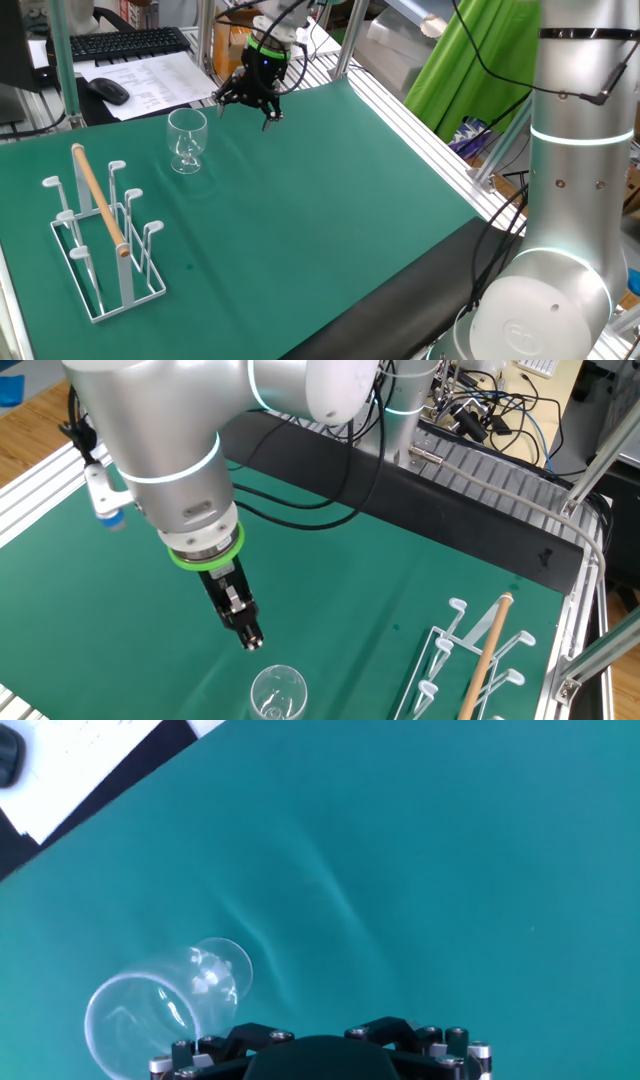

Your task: Put the cup on the cup rack

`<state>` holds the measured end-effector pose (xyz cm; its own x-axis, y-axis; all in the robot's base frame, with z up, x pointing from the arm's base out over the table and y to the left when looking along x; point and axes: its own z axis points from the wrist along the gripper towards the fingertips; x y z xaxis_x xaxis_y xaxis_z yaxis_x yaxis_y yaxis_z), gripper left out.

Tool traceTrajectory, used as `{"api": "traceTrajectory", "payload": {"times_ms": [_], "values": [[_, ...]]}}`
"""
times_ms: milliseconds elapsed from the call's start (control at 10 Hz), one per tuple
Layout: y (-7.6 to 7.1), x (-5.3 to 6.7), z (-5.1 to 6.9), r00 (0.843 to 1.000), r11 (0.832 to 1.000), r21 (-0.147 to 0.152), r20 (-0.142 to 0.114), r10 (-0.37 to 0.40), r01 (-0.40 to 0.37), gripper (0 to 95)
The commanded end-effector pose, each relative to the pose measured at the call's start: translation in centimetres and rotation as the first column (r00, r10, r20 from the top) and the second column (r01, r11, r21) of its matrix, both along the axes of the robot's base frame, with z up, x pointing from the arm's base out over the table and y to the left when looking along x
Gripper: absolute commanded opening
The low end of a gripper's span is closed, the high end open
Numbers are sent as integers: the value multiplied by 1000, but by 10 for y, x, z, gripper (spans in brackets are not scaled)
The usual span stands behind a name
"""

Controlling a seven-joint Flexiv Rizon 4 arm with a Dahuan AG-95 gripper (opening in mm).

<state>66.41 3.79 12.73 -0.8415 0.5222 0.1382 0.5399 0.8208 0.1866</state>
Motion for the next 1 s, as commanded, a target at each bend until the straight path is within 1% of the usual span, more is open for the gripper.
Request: {"api": "traceTrajectory", "payload": {"times_ms": [100, 300, 500, 700, 1000], "values": [[16, -5, -1, 1000, 1000, -6, 4, -28, 28, 760], [25, -8, -2, 999, 999, -8, 10, -38, 38, 760], [25, -4, -2, 999, 999, -9, 13, -32, 32, 760], [26, 2, 1, 999, 999, -4, 9, -34, 34, 760], [28, 3, 0, 999, 999, 1, 9, -38, 38, 760]]}}
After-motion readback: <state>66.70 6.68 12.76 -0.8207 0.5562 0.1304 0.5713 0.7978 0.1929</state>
